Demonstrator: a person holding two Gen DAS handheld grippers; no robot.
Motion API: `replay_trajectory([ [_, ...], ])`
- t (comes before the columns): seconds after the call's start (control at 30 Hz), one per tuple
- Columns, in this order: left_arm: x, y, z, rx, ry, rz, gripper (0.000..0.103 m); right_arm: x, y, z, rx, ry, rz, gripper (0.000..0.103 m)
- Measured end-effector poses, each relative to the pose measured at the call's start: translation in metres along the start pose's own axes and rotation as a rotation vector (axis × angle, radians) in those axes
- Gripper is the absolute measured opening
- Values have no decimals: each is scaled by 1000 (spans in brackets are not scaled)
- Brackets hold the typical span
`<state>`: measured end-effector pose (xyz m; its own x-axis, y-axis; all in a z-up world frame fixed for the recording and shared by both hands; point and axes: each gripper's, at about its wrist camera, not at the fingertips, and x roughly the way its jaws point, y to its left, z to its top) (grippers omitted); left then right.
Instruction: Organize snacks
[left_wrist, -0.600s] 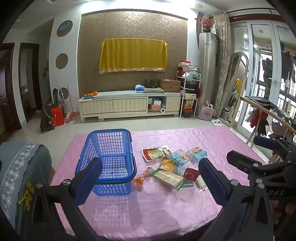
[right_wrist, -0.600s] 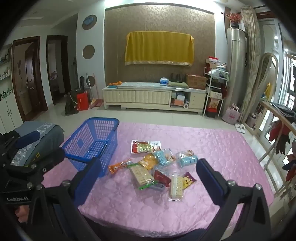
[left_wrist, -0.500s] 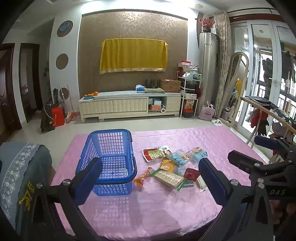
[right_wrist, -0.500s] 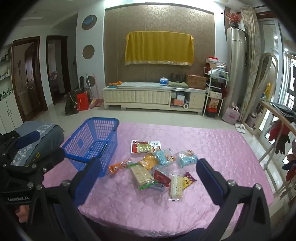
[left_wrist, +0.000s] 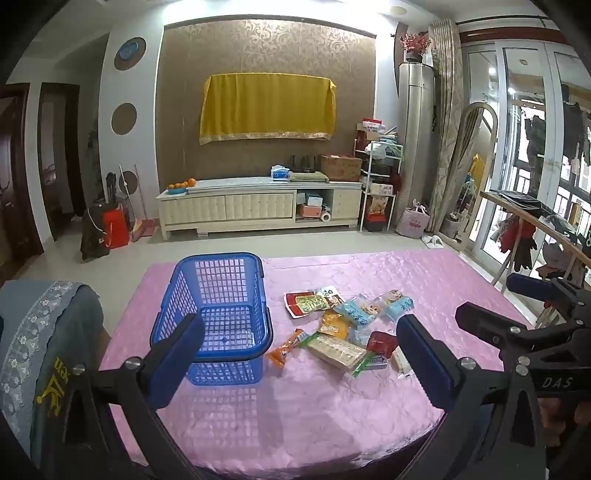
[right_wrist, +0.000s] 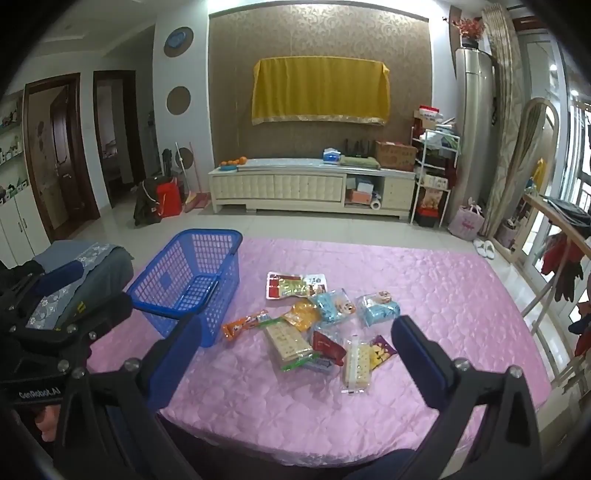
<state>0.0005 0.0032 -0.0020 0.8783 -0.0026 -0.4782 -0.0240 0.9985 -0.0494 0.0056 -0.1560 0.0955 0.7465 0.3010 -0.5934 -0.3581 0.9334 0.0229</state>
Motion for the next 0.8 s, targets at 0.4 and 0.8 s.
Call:
replay_trajectory([
  [0.4, -2, -1, -1, -3, 3, 0, 103, 0, 1, -2, -5, 0, -2, 103],
  [0.8, -2, 0, -2, 3, 10, 8, 103, 1, 2, -6, -10, 12, 7, 103],
])
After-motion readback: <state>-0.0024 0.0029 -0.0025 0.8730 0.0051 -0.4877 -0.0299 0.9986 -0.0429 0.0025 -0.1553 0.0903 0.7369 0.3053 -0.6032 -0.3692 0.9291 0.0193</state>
